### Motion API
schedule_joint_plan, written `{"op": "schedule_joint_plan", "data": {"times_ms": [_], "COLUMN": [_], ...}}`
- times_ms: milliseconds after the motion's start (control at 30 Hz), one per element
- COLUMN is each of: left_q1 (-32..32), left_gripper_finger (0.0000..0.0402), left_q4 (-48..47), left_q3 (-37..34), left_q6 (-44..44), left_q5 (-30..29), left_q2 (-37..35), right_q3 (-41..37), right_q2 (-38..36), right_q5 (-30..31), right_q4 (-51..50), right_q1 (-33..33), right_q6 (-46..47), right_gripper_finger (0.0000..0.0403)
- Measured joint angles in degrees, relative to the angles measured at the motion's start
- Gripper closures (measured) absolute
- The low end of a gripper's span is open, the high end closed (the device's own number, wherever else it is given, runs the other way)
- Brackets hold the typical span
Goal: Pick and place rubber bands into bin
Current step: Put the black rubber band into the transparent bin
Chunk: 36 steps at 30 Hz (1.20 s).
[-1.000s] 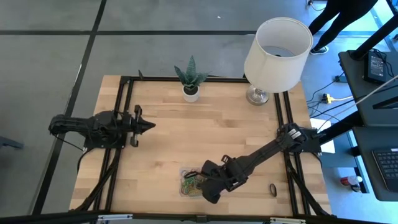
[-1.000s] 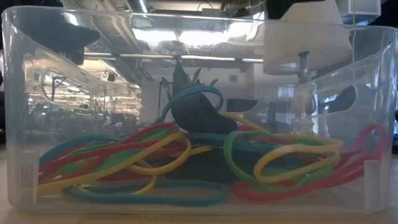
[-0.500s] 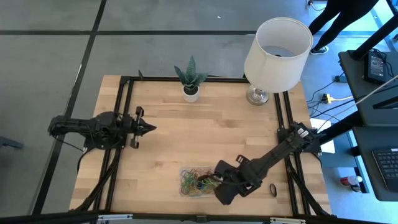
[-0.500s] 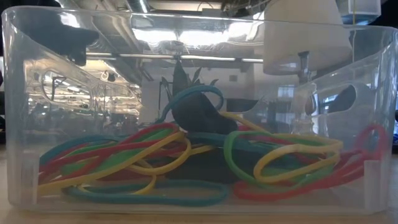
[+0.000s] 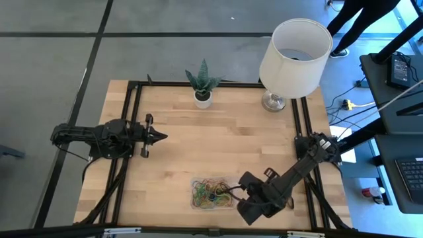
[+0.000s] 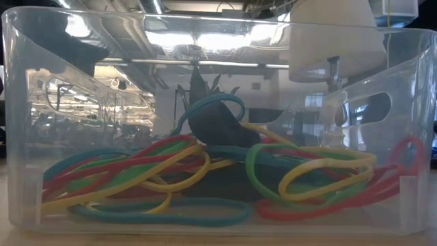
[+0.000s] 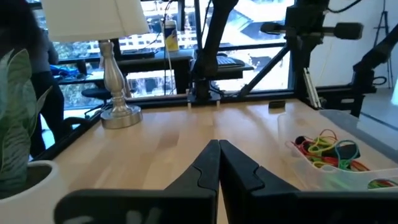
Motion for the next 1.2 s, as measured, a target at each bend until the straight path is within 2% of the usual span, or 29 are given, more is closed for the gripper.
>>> {"op": "schedule_joint_plan", "data": {"times_ms": [167, 333, 533, 667, 900, 1000, 1200], "left_q1": [0.0, 0.0, 0.0, 0.0, 0.0, 0.0, 0.0], "left_gripper_finger": [0.0400, 0.0400, 0.0400, 0.0400, 0.0398, 0.0398, 0.0398], "left_q4": [0.2, 0.1, 0.1, 0.2, 0.2, 0.2, 0.2], "left_q3": [0.0, 0.0, 0.0, 0.0, 0.0, 0.0, 0.0], "left_q6": [-1.4, -5.1, -5.5, -5.5, -5.5, -5.5, -5.5], "left_q5": [-0.8, 0.3, 0.2, 0.1, 0.1, 0.1, 0.1], "left_q2": [0.0, 0.0, 0.0, 0.0, 0.0, 0.0, 0.0], "right_q3": [-0.5, -4.7, -14.1, -20.3, -37.2, -43.0, -49.1], "right_q2": [0.0, 0.0, 0.0, -0.3, -10.6, -16.2, -22.0], "right_q5": [0.0, -0.5, -9.3, -11.9, -12.3, -12.3, -12.3], "right_q4": [-1.0, -1.0, 5.3, 12.7, 28.8, 30.3, 31.0], "right_q1": [1.7, 2.8, 3.6, 4.6, 8.3, 9.8, 11.4], "right_q6": [4.0, 11.4, 20.1, 23.4, 33.3, 38.8, 39.2], "right_gripper_finger": [0.0401, 0.0401, 0.0401, 0.0401, 0.0401, 0.0399, 0.0376]}}
